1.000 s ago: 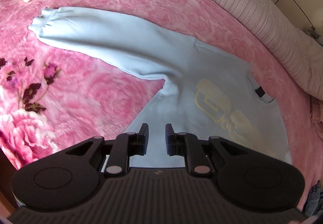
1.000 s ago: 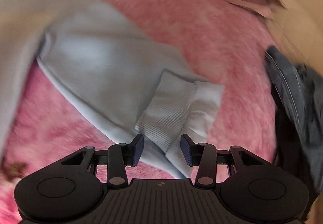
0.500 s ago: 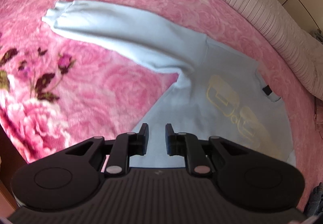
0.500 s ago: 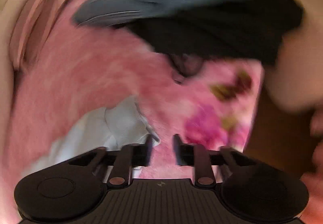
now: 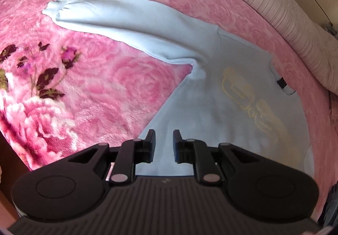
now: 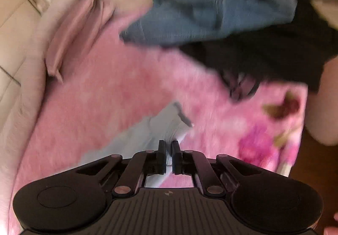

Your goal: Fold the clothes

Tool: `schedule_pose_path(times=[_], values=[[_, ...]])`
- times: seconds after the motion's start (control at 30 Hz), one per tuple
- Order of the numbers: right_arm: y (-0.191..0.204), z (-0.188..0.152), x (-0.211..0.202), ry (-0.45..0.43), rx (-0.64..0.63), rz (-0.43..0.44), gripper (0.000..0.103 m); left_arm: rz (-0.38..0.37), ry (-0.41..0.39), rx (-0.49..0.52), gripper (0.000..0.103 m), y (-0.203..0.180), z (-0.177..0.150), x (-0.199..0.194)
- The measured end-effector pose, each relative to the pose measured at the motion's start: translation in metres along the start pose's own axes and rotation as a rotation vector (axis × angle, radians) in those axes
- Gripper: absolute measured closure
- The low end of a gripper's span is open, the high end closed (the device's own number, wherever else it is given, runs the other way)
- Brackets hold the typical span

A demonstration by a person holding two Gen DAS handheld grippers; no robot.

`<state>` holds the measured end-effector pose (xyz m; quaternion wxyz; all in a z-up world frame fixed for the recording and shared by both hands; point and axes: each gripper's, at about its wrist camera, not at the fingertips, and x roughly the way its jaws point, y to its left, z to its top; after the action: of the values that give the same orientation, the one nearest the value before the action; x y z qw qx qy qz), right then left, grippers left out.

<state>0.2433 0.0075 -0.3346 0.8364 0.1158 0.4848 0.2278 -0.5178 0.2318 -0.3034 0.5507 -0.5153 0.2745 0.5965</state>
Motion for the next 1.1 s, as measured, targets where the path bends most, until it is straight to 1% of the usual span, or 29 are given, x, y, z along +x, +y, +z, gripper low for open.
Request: schedule_pose_path(times=[0.03, 0.1, 0.17, 0.2, 0.23, 0.27, 0.3, 0.33, 0.4, 0.47, 0.5, 0.6, 0.67, 0.73, 0.8, 0.9, 0.97, 1.1], values=[[-0.005, 0.0, -0.001, -0.003, 0.016, -0.032, 0.1, -0.002, 0.008, 0.007, 0.091, 0.003, -0.002, 0.003], [-0.019, -0.005, 0.014, 0.086, 0.036, -0.139, 0.099, -0.008, 0.04, 0.011, 0.091, 0.012, -0.006, 0.013], [-0.031, -0.01, 0.023, 0.146, 0.047, -0.271, 0.096, -0.014, 0.059, 0.013, 0.091, 0.021, -0.009, 0.02], [-0.032, -0.013, 0.015, 0.125, 0.07, -0.245, 0.093, -0.023, 0.062, 0.021, 0.091, 0.026, -0.01, 0.021], [-0.034, -0.015, 0.007, 0.104, 0.092, -0.218, 0.079, -0.031, 0.065, 0.03, 0.09, 0.031, -0.011, 0.022], [-0.033, -0.02, -0.008, 0.093, 0.114, -0.184, 0.062, -0.035, 0.071, 0.045, 0.09, 0.036, -0.011, 0.024], [-0.029, -0.029, -0.019, 0.104, 0.111, -0.144, 0.058, -0.04, 0.077, 0.06, 0.09, 0.04, -0.012, 0.025], [-0.024, -0.037, -0.03, 0.116, 0.107, -0.105, 0.055, -0.05, 0.081, 0.08, 0.089, 0.043, -0.012, 0.026], [-0.005, -0.057, -0.038, 0.229, 0.049, 0.003, 0.055, -0.077, 0.089, 0.122, 0.085, 0.049, -0.013, 0.027], [0.016, -0.093, -0.049, 0.371, -0.041, 0.108, 0.055, -0.109, 0.101, 0.172, 0.084, 0.056, -0.015, 0.029], [0.025, -0.11, -0.053, 0.424, -0.086, 0.148, 0.055, -0.126, 0.105, 0.198, 0.083, 0.059, -0.016, 0.029], [0.044, -0.161, -0.065, 0.548, -0.217, 0.236, 0.055, -0.175, 0.126, 0.252, 0.082, 0.07, -0.023, 0.031], [0.045, -0.187, -0.07, 0.604, -0.247, 0.261, 0.055, -0.219, 0.152, 0.256, 0.081, 0.081, -0.029, 0.032], [0.042, -0.202, -0.072, 0.62, -0.248, 0.256, 0.055, -0.256, 0.169, 0.254, 0.081, 0.089, -0.035, 0.033], [0.036, -0.213, -0.067, 0.617, -0.255, 0.25, 0.055, -0.304, 0.173, 0.231, 0.076, 0.098, -0.039, 0.037], [0.03, -0.223, -0.068, 0.593, -0.268, 0.294, 0.055, -0.366, 0.177, 0.193, 0.076, 0.11, -0.048, 0.047], [0.031, -0.226, -0.066, 0.571, -0.289, 0.325, 0.055, -0.402, 0.145, 0.196, 0.076, 0.116, -0.053, 0.052], [0.009, -0.235, -0.074, 0.506, -0.267, 0.426, 0.055, -0.463, 0.068, 0.234, 0.076, 0.125, -0.063, 0.05]])
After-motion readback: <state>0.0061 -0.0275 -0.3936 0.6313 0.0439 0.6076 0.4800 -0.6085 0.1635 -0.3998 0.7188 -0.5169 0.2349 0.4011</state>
